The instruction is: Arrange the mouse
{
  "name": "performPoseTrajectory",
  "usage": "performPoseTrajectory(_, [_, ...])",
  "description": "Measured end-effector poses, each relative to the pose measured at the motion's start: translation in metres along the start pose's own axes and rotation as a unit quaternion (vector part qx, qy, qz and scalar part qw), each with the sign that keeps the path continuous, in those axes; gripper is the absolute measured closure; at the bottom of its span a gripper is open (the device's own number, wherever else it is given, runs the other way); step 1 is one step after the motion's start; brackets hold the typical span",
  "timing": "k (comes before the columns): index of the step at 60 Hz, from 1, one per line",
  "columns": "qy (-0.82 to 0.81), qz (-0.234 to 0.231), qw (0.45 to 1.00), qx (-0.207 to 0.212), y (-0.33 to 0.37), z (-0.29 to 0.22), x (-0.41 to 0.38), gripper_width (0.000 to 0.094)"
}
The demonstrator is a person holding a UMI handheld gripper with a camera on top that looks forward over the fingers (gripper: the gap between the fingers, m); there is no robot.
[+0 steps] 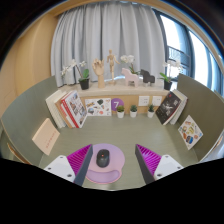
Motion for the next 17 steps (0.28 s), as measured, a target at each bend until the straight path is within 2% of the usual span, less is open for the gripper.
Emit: performPoseTrajectory(17, [0.002, 0.007, 1.000, 0.025, 0.070, 0.016, 0.022, 0.0080])
Point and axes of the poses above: the point between the fingertips, and its own axes, seen from behind it with the camera up: x to the right, z down, y backward, against the way the camera looks, the point moved 1 cm from there along y, backward, against the way the camera looks, and after that the axes turned 7 degrees about -z, right-handed, at the moved point
